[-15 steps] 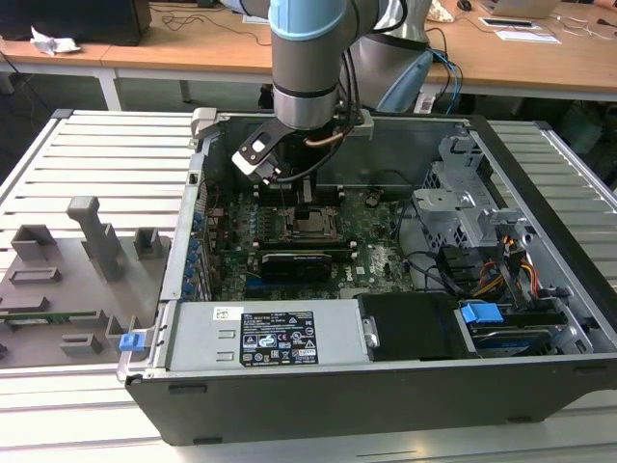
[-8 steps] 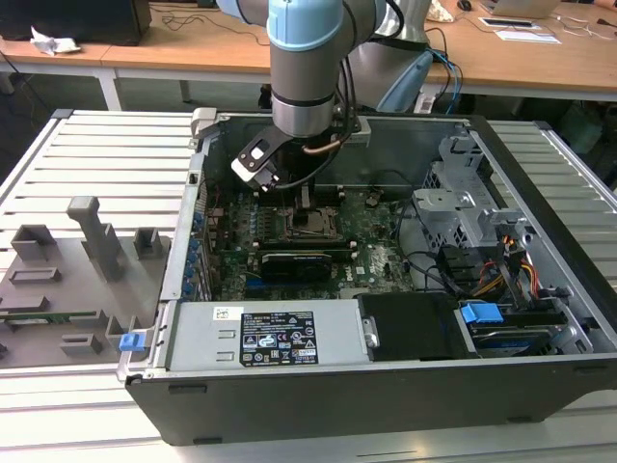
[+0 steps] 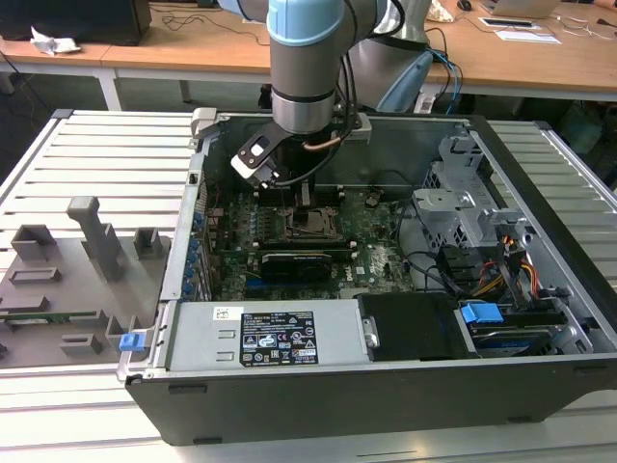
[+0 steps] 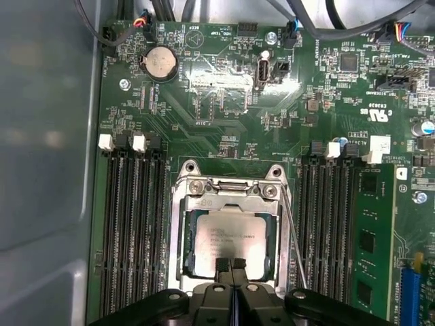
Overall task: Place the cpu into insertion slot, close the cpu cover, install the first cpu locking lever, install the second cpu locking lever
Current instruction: 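Close the cpu cover, then install the first cpu locking lever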
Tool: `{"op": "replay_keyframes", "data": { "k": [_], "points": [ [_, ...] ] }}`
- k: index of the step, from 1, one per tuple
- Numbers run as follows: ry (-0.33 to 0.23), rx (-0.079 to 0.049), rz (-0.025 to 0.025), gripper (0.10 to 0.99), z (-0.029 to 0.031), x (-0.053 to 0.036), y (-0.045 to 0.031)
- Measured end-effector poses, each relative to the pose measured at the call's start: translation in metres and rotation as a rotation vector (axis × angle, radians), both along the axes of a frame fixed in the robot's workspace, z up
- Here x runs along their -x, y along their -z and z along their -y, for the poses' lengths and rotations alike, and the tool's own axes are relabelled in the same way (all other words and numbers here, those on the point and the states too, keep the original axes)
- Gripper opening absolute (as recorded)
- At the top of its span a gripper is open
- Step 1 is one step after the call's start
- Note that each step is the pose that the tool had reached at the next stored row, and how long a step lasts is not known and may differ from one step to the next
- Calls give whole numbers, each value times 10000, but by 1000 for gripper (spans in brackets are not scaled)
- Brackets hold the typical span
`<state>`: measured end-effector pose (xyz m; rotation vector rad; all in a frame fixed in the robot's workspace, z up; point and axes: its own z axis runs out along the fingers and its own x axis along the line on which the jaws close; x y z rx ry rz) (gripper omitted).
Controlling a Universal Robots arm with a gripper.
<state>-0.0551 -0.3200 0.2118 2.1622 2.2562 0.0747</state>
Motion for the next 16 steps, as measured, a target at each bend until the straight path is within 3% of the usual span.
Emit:
{"op": "replay_keyframes", "data": {
  "k": [9, 16],
  "points": [
    [1, 0, -2, 106, 0, -155, 0],
    [1, 0, -2, 106, 0, -186, -15]
  ]
}}
